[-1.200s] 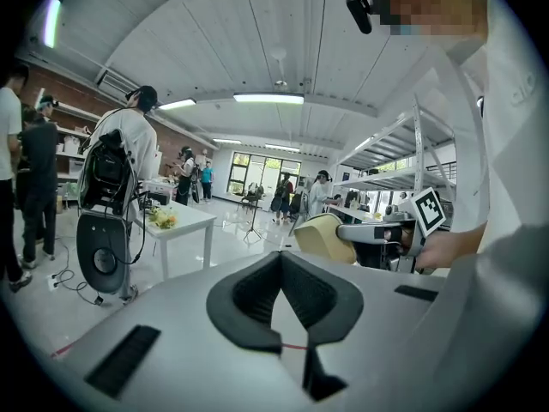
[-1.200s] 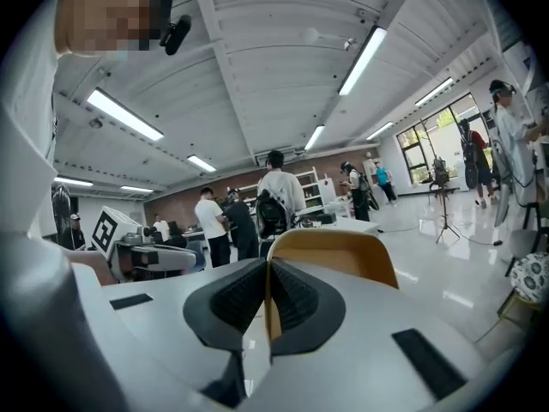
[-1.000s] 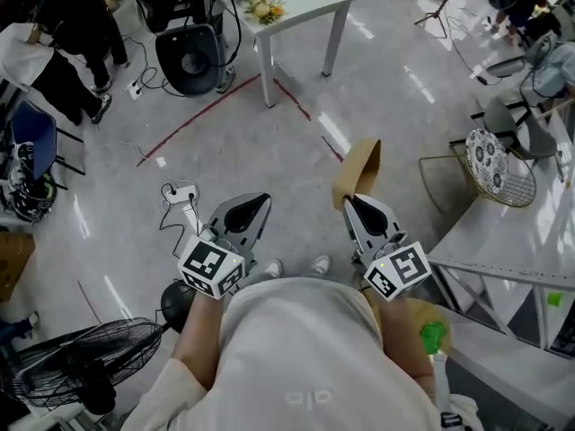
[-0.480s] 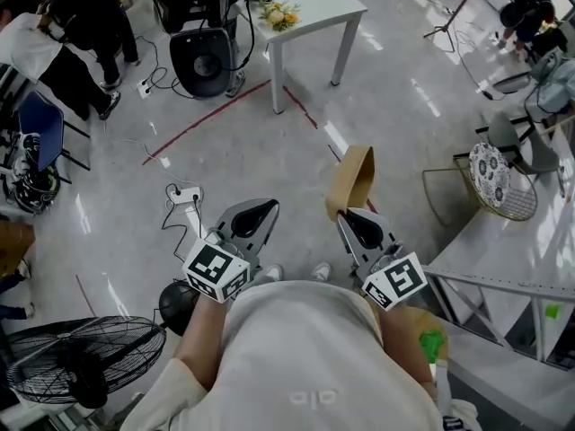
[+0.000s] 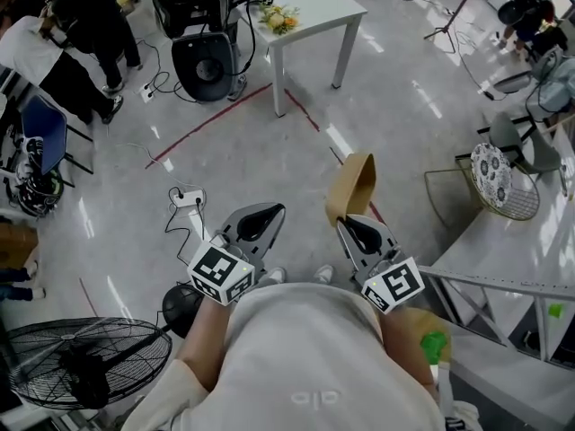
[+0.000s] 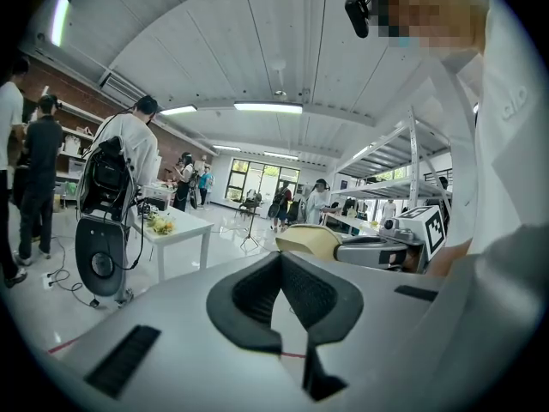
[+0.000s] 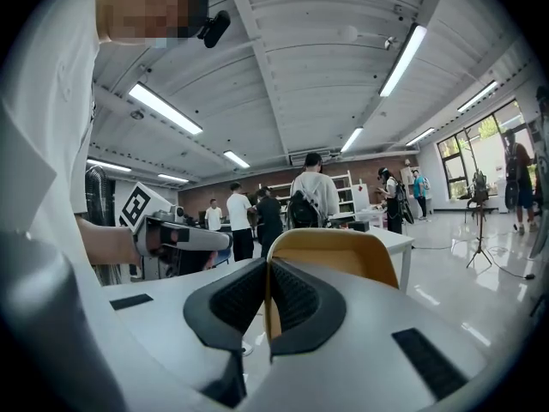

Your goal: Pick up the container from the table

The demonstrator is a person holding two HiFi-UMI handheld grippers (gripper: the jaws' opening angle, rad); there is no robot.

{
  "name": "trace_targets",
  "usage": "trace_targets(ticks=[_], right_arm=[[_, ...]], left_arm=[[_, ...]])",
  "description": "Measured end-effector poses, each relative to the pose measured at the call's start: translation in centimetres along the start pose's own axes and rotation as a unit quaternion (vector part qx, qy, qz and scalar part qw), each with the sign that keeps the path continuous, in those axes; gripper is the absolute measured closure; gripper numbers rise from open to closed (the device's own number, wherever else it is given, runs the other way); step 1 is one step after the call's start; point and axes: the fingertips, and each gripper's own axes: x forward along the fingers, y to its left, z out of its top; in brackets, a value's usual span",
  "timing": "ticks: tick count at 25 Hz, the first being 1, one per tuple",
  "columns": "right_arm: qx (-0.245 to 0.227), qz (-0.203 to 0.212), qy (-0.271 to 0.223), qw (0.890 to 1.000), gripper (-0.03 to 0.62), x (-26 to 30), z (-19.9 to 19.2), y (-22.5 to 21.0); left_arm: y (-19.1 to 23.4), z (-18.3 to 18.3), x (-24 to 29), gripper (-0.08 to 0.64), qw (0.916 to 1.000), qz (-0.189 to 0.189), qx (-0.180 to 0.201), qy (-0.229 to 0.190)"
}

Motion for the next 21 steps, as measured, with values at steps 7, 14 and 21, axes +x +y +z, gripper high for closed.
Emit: trace_targets(ticks=[7, 14, 21], right_arm=[[0.008, -0.01, -0.002, 1.0, 0.552, -0.9, -0.4, -0.7], [0.016, -0.018, -0.002, 1.0, 0.552, -1.5, -0.9, -1.2], [0.017, -0.019, 0.0, 1.0, 0.552, -1.8, -1.2, -1.5]], left_arm=[[-0.9, -0.4, 0.5, 0.545, 1.0, -0.005, 0.001, 0.006], [-1.3, -0.6, 1.0, 0.545, 0.9999, -0.009, 0.003, 0.009], [-1.7, -0.7, 1.4, 0.545, 0.9999, -0.011, 0.002, 0.011]])
